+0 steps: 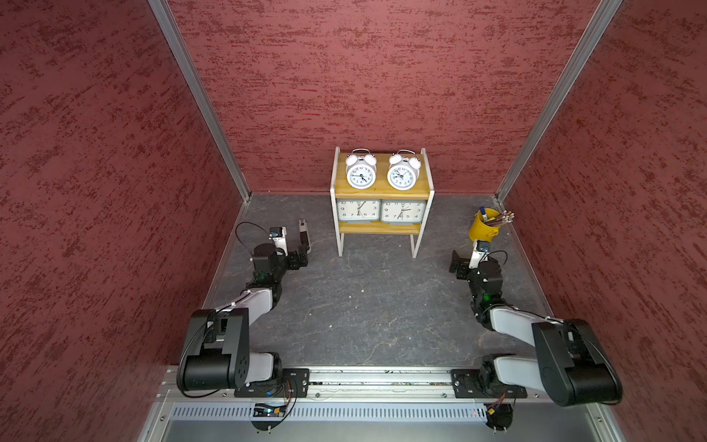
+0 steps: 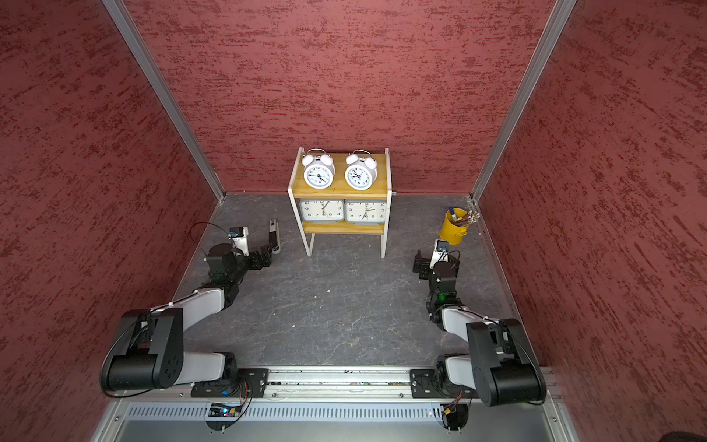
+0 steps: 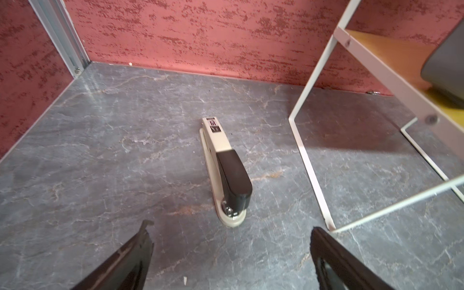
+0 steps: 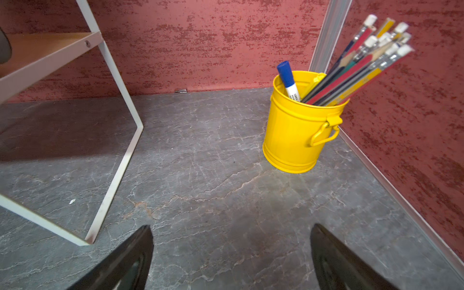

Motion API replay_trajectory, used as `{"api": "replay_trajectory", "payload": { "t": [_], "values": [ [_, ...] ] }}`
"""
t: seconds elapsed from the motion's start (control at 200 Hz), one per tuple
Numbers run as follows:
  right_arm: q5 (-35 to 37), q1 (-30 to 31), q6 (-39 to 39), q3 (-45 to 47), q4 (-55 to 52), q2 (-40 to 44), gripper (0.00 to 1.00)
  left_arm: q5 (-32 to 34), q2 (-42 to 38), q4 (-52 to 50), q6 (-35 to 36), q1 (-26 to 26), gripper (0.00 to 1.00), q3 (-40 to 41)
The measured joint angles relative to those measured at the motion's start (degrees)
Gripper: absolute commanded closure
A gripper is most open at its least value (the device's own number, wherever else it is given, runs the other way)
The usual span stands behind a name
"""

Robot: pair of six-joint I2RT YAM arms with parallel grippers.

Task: Place the alarm clocks on the shelf by style
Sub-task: Reset both arms

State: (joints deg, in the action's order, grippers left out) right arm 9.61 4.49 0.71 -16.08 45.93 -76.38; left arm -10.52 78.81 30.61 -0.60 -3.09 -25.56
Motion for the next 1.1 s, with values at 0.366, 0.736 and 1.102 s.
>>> {"api": "replay_trajectory", "payload": {
  "t": [0.366, 0.736, 1.102],
  "values": [
    [-4.09, -1.79, -1.2, -0.15, 13.09, -12.76, 0.02, -1.14, 8.39, 14.8, 1.09, -0.85, 0.0, 2.51],
    [-4.22, -1.99, -1.14, -4.44, 9.9, -12.76, 0.02, 0.0, 9.4, 19.56, 1.07, -0.87, 0.0, 3.74],
    [-4.0, -1.99, -1.14, -4.46, 8.39, -12.76, 0.02, 0.2, 9.4, 19.96, 1.09, -0.85, 0.0, 3.74]
  ]
}}
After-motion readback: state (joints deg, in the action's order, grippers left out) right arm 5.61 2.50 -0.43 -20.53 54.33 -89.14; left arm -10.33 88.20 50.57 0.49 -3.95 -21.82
